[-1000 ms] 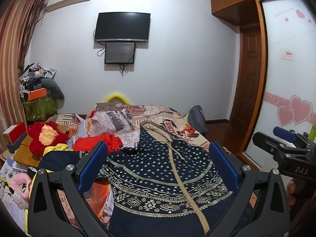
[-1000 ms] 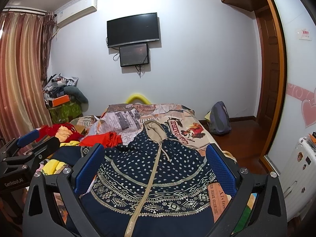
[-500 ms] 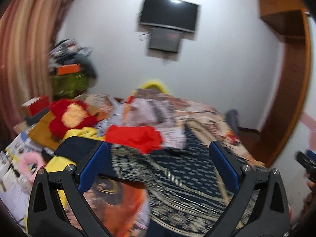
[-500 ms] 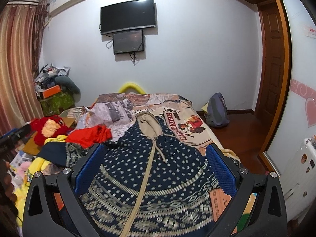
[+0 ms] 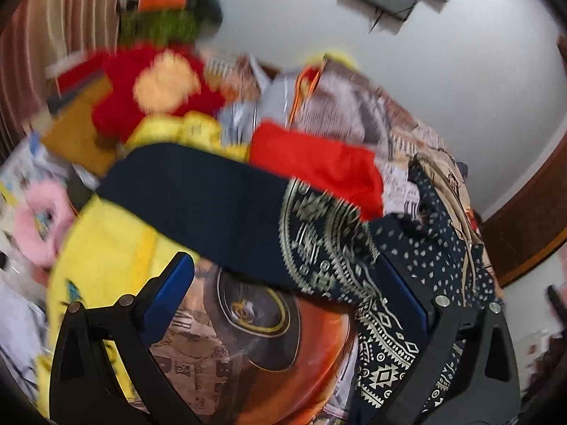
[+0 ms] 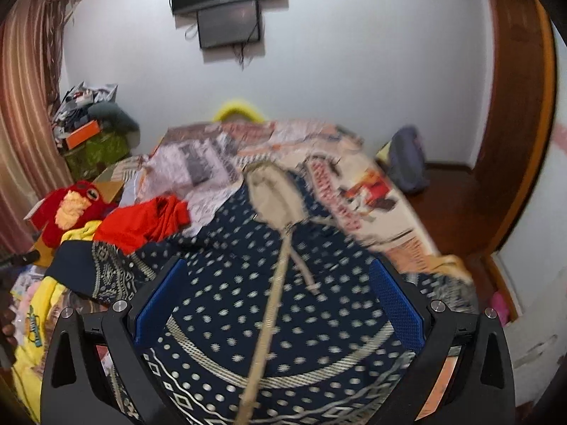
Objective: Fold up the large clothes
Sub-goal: 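Grasp the navy hoodie sleeve cuff with the left gripper and lift it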
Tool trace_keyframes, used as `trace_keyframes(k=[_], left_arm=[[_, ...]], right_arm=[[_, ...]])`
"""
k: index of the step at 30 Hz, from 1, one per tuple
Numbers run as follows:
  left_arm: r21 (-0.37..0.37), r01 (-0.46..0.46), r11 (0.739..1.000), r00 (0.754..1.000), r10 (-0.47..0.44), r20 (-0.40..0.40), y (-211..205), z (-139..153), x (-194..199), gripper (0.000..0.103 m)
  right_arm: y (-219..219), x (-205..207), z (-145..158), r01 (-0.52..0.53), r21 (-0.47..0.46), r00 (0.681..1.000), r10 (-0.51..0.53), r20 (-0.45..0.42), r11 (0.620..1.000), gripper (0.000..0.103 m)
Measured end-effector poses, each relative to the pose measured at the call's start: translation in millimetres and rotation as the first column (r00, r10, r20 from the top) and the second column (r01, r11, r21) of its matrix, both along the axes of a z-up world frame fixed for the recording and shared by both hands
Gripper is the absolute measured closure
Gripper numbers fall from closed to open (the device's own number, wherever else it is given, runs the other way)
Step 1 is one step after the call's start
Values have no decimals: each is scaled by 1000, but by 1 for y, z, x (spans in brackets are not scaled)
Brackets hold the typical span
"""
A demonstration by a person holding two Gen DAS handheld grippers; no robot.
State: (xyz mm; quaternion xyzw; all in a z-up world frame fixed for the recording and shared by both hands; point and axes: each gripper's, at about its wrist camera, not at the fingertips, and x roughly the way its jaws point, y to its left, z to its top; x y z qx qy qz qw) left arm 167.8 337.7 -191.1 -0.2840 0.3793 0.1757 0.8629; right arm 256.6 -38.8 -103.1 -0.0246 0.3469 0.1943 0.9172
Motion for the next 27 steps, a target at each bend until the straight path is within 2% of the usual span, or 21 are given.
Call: trace_keyframes(k=[4,8,12,15,18,20,22,23,25,27], left_arm=[[-100,-41,994,999,37,-40,33,-31,1,7],[-209,-120,971,992,112,-48,75,-56,-5,12],[-262,-180,948,984,170,-60,109,-76,-5,23],[-276,-208,938,978,202,-50,125,-85,-3,29],[-263,-240,935,971,232,-60,138,-90,3,39],[-229,-255,939,967,246,-70,142,-90,8,45],[-175,-273,946,961,259,-98,143,-89,16,62],[-139,-278,951,958,263,-112,142,-86,21,68],[-79,-276,958,956,266,-126,137,-79,26,88],[-26,-259,966,960,255,-114,129,-65,29,94]], right_arm=[[25,24,-32,-38,-53,994,33,-106,998,2],[41,42,-54,-72,-101,985,55,-162,992,2],[51,51,-69,-88,-131,981,62,-186,988,2],[55,55,-79,-95,-133,976,66,-209,987,2],[58,59,-88,-103,-146,969,66,-239,984,2],[57,60,-91,-102,-151,967,62,-249,983,2],[55,62,-91,-95,-148,966,55,-252,985,2],[54,62,-90,-90,-145,967,52,-251,985,2],[52,62,-87,-81,-138,969,45,-243,987,2],[49,61,-82,-71,-133,972,39,-231,989,2]])
